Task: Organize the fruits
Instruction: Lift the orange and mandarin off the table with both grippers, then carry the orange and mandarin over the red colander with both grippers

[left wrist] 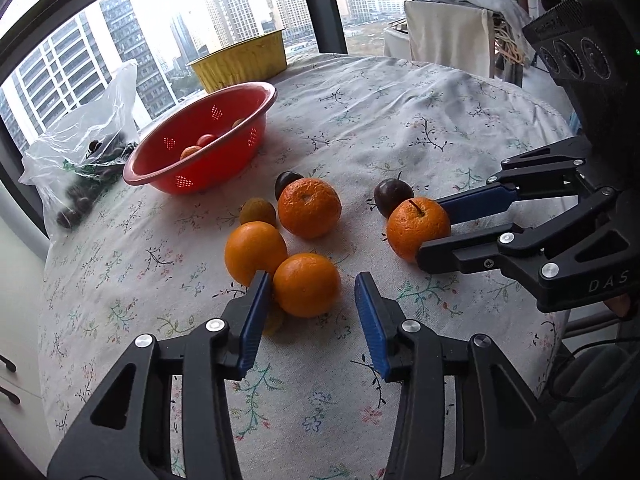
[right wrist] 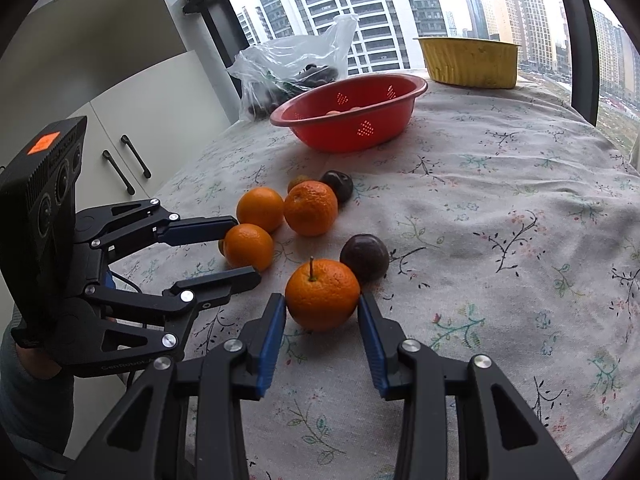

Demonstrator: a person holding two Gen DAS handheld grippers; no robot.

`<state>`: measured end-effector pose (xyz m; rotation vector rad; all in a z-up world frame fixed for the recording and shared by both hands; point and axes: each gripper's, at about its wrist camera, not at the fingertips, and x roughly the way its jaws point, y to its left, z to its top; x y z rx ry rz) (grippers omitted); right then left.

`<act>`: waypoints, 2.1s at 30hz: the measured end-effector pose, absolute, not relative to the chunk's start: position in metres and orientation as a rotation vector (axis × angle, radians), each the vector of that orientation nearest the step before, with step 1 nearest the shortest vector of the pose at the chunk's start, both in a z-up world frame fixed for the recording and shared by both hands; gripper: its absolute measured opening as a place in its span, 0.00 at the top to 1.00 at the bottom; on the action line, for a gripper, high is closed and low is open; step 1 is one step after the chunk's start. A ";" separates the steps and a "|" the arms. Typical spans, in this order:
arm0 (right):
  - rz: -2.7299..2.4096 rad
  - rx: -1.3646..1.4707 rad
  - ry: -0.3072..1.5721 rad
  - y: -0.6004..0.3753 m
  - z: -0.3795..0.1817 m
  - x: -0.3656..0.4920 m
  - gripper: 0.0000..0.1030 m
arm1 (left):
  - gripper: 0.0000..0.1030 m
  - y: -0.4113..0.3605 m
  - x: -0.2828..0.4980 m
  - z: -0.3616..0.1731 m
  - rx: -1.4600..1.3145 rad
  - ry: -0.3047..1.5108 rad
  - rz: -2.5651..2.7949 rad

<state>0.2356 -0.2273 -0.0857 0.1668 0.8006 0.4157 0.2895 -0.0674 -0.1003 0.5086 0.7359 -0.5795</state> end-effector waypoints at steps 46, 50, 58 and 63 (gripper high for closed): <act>0.437 0.088 0.817 -0.218 -0.086 0.227 0.52 | 0.67 -0.048 0.275 -0.099 0.422 0.743 -0.624; 0.445 0.072 0.814 -0.214 -0.086 0.230 0.52 | 0.67 -0.048 0.274 -0.099 0.422 0.744 -0.624; 0.441 0.049 0.814 -0.212 -0.086 0.228 0.60 | 0.67 -0.046 0.273 -0.099 0.417 0.745 -0.629; 0.447 0.063 0.799 -0.215 -0.081 0.226 0.60 | 0.67 -0.042 0.271 -0.094 0.386 0.740 -0.643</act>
